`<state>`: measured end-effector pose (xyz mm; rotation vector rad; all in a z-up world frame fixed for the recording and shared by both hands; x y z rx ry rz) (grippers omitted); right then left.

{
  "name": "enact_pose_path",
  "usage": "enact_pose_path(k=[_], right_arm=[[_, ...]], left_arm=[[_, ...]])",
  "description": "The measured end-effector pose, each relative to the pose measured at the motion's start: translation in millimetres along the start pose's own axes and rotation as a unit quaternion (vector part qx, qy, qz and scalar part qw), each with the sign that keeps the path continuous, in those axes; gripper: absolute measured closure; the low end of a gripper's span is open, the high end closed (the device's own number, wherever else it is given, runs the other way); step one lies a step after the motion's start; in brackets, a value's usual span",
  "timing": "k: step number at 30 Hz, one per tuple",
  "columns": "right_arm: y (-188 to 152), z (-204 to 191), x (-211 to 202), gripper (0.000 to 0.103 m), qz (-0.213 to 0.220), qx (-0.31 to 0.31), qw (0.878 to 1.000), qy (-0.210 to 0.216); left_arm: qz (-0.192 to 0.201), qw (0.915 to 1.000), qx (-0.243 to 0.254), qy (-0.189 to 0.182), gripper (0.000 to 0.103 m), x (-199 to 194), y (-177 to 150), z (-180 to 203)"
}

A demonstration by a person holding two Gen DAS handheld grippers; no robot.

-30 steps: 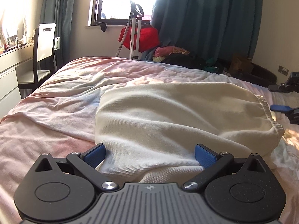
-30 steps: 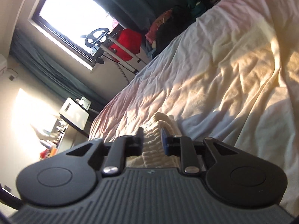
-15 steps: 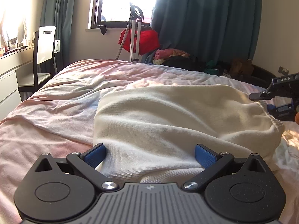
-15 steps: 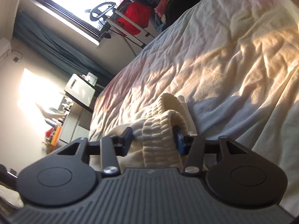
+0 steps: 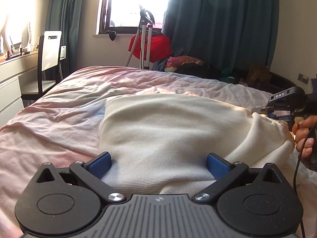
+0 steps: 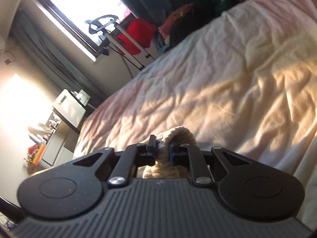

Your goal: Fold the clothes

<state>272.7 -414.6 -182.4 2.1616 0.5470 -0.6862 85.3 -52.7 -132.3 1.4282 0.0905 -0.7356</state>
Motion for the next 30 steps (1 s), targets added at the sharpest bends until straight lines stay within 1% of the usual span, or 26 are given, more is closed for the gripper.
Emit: enact_pose_path(k=[4,6,7,8,9,10,11,12,13,16,18,21,22,25,27,29,30], right_arm=[[2,7,1,0.085,-0.018,0.052,0.998,0.023],[4,5,-5,0.083,-0.024,0.057,0.998,0.033],[5,4,-8,0.078,-0.026,0.061,0.997,0.041],[5,5,-12,0.068,-0.027,0.068,0.996,0.047],[5,8,-18,0.06,-0.026,0.086,0.995,0.049],[4,11,-24,0.034,-0.023,0.106,0.993,0.052],[4,14,-33,0.01,-0.016,0.127,0.99,0.059],[3,18,-43,0.007,-0.006,0.148,0.987,0.067],[3,21,-54,0.009,0.002,0.166,0.983,0.073],[-8,28,-83,0.009,0.021,0.194,0.979,0.065],[-22,33,-100,0.009,0.027,0.204,0.978,0.036],[-48,42,-114,0.009,0.023,0.212,0.977,-0.021],[-59,45,-116,0.008,0.017,0.218,0.975,-0.033],[-86,49,-110,0.008,-0.018,0.222,0.974,-0.033],[-90,42,-100,0.008,-0.024,0.203,0.978,-0.038],[-93,35,-89,0.011,-0.028,0.181,0.982,-0.042],[-94,32,-85,0.01,-0.024,0.167,0.984,-0.053]], left_arm=[[0.001,1.0,-0.002,0.003,0.0,3,0,-2],[0.001,1.0,-0.007,0.002,0.0,3,0,-3],[0.001,1.0,-0.009,0.001,0.0,3,1,-3],[0.001,0.9999,-0.01,0.001,0.0,3,1,-4],[0.001,0.9999,-0.011,0.001,0.0,3,1,-4],[0.0,0.9999,-0.012,0.002,0.0,3,1,-4],[-0.001,0.9999,-0.012,0.002,0.0,3,1,-4],[-0.001,0.9999,-0.013,0.002,0.0,3,1,-5],[-0.002,0.9999,-0.015,0.002,0.0,3,1,-5],[-0.003,0.9997,-0.024,0.004,0.0,3,1,-6],[-0.004,0.9996,-0.027,0.005,0.0,2,1,-6],[-0.004,0.9993,-0.037,0.005,0.001,-2,0,-7],[-0.004,0.9991,-0.042,0.004,0.001,-3,0,-8],[-0.004,0.9979,-0.065,0.002,0.001,-4,1,-13],[-0.004,0.9971,-0.076,0.001,0.001,-4,0,-17],[-0.004,0.9963,-0.086,0.0,0.001,-4,0,-19],[-0.003,0.9962,-0.087,0.0,0.0,-3,0,-20]])
Point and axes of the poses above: each gripper's, at about its wrist camera, not at the fingertips, and x roughly the way its jaws point, z to its right, y to its top, the point moved 6 cm from there along x, roughly the way its jaws point, and after that the axes turned 14 degrees about -y, right-handed, at the moved point
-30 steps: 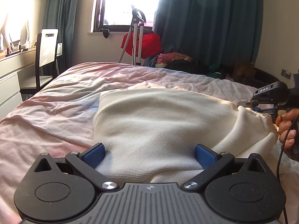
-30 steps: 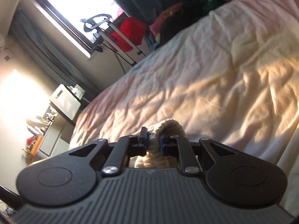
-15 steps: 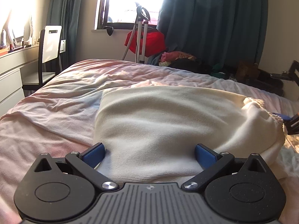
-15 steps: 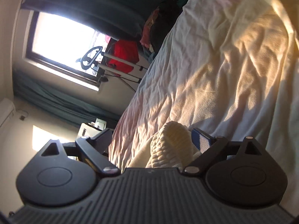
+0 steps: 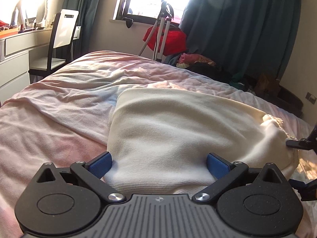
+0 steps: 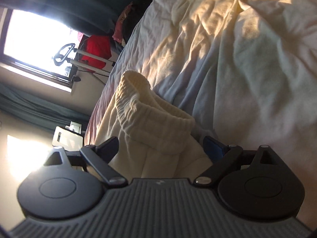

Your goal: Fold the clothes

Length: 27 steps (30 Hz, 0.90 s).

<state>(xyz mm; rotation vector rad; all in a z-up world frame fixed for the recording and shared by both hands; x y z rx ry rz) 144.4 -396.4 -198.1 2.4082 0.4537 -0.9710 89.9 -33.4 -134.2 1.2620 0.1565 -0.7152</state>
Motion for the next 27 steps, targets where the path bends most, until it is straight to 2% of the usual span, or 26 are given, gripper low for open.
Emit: enact_pose_path(k=[1,2,3,4,5,7,10,14,16,18,21,22,24,27], right_arm=[[-2,-4,2,0.013,0.012,-0.02,1.0,-0.011],[-3,-7,4,0.031,0.024,-0.042,0.999,-0.022],[-4,-11,5,0.037,0.037,-0.065,0.997,-0.033],[-5,-14,2,0.038,0.048,-0.078,0.995,-0.035],[-5,-17,-1,0.046,0.059,-0.089,0.994,-0.034],[-4,-24,-11,0.055,0.077,-0.114,0.99,-0.033],[1,-32,-40,0.06,0.094,-0.118,0.989,0.002],[-2,-20,-48,0.06,0.079,-0.091,0.993,-0.004],[-7,-6,-32,0.057,0.043,-0.072,0.996,-0.028],[-8,5,-17,0.055,0.009,-0.051,0.998,-0.034],[-10,8,-9,0.04,-0.01,-0.05,0.998,-0.04],[-12,7,-7,0.03,-0.013,-0.059,0.997,-0.049],[-16,4,-4,0.028,-0.017,-0.074,0.995,-0.063],[-20,2,0,0.027,-0.033,-0.072,0.996,-0.043]], left_arm=[[0.0,1.0,0.0,0.0,0.0,0,0,0],[0.001,1.0,0.001,0.0,0.001,0,0,0],[0.002,1.0,0.003,0.001,0.001,0,0,1],[0.003,1.0,0.005,0.002,0.001,0,0,1],[0.003,1.0,0.007,0.002,0.001,-1,0,2],[0.004,1.0,0.006,0.001,0.001,-2,1,2],[0.013,0.9999,-0.003,-0.004,0.001,-7,4,1],[0.009,0.9997,-0.023,-0.006,0.001,-9,5,-5],[0.001,0.9995,-0.032,-0.001,0.001,-7,4,-9],[-0.003,0.9992,-0.04,-0.001,0.001,-5,3,-11],[-0.003,0.9992,-0.04,0.0,0.0,-5,3,-12],[-0.004,0.9992,-0.04,0.0,0.0,-5,3,-12],[-0.004,0.9991,-0.043,0.0,0.001,-4,2,-12],[-0.005,0.9988,-0.048,-0.001,0.001,-2,3,-13]])
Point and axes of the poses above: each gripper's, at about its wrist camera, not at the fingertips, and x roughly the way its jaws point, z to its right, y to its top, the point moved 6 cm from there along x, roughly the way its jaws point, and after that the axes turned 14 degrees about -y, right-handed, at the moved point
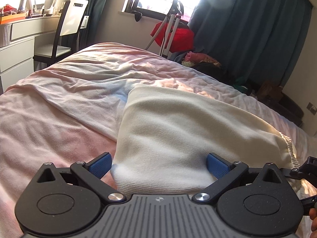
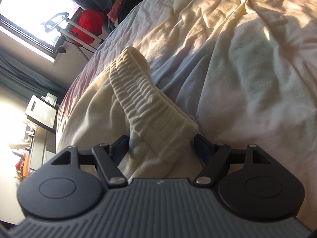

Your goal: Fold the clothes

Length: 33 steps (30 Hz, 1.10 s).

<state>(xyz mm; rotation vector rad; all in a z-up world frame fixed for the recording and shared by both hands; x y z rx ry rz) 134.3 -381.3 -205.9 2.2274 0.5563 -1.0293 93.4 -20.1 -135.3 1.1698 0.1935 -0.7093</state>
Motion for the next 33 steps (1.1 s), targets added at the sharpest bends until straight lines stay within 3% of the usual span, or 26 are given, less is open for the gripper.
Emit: enact_pose_path(k=[8,11,15,18,19,22,24,26,31,33], right_arm=[[-1,-34,-25,0.023,0.026,-0.035,0.993,0.107],[-1,-25,-13,0.023,0.011,-0.014,0.997,0.074],[-9,-21,11,0.024,-0.012,-0.038,0.999,0.014],[-9,-32,10,0.024,0.002,-0.067,0.998,0.015],[-9,-33,7,0.028,0.009,-0.065,0.998,0.024],[-4,-31,-2,0.052,0.028,-0.059,0.997,0.034],[0,-31,-12,0.063,0.041,-0.053,0.996,0.052],[1,-36,-24,0.068,0.06,-0.062,0.994,0.07],[5,-52,-43,0.071,0.105,-0.075,0.984,0.119],[6,-56,-44,0.071,0.115,-0.08,0.982,0.126]], left_arm=[[0.014,0.9995,-0.028,-0.001,0.001,-2,4,-8],[0.016,0.9984,-0.053,-0.014,0.001,-4,6,-12],[0.017,0.9931,-0.107,-0.045,0.001,-1,6,-24],[0.011,0.9805,-0.175,-0.088,0.001,8,3,-40],[0.01,0.9726,-0.206,-0.107,0.001,10,2,-47],[0.017,0.9487,-0.281,-0.144,0.005,13,0,-65],[0.019,0.9407,-0.299,-0.158,0.006,14,1,-70],[0.01,0.9403,-0.301,-0.159,0.008,16,-1,-72],[-0.027,0.9476,-0.278,-0.156,0.015,24,-2,-67],[-0.032,0.9474,-0.278,-0.155,0.025,25,-2,-69]])
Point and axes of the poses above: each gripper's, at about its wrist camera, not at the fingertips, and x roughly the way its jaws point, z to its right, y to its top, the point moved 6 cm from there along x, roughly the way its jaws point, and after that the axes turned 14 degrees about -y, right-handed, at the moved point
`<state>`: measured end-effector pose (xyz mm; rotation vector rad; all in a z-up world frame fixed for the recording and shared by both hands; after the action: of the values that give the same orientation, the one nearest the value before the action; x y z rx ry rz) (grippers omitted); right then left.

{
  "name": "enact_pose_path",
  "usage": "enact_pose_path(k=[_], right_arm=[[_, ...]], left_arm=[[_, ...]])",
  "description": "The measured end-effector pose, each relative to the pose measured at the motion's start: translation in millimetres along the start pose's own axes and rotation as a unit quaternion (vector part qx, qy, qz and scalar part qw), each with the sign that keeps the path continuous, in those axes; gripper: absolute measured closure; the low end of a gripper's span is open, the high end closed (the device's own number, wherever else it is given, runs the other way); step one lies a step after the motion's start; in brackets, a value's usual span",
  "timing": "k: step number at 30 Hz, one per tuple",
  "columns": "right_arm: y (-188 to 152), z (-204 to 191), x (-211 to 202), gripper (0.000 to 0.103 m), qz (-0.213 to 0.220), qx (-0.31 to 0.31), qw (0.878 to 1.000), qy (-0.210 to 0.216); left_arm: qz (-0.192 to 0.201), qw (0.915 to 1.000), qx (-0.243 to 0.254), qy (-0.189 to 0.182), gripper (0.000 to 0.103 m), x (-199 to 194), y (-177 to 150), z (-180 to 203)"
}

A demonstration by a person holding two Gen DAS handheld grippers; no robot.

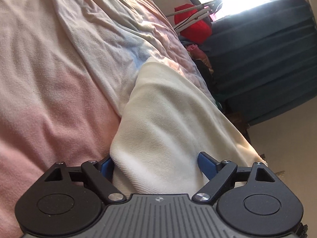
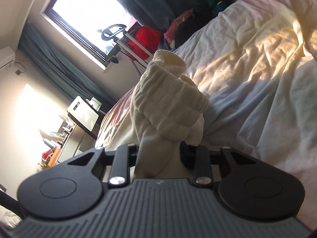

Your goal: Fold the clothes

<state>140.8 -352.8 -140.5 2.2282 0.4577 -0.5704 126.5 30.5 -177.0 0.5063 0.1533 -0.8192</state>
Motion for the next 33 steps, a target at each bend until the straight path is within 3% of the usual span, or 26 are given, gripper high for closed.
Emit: enact_pose_path(k=[1,6,11,15,20,25,29,33], right_arm=[[1,-1,0,0.072,0.003,-0.002,1.0,0.001],[6,-6,-6,0.074,-0.008,0.01,1.0,0.005],[29,-8,-27,0.075,-0.001,0.022,1.0,0.013],[73,14,-48,0.075,0.024,0.057,0.998,0.006],[151,66,-77,0.075,0.071,0.089,0.993,-0.025],[240,124,-92,0.075,0.123,0.095,0.984,-0.084],[299,176,-86,0.075,0.157,0.108,0.973,-0.131],[327,231,-61,0.075,0.163,0.129,0.963,-0.17]], left_arm=[[-0.003,1.0,0.001,0.002,0.027,0,0,-1],[-0.007,0.9999,0.005,0.008,0.061,-10,5,17],[-0.019,0.9994,0.028,-0.007,0.067,-9,7,74],[-0.043,0.9964,0.073,-0.009,0.069,27,1,147],[-0.07,0.9903,0.116,-0.03,0.069,116,-22,241],[-0.076,0.9856,0.145,-0.043,0.07,241,-56,322],[-0.095,0.9805,0.163,-0.055,0.07,336,-82,356],[-0.1,0.9607,0.248,-0.073,0.069,410,-117,364]])
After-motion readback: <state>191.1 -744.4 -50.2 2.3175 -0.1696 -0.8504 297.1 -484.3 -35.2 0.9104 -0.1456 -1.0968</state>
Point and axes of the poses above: each gripper's, at about its wrist camera, not at the fingertips, and x roughly the way its jaws point, z to its right, y to its top, the point moved 6 cm from there along x, roughly the way its jaws point, and after that the axes turned 14 degrees about -y, right-handed, at the moved point
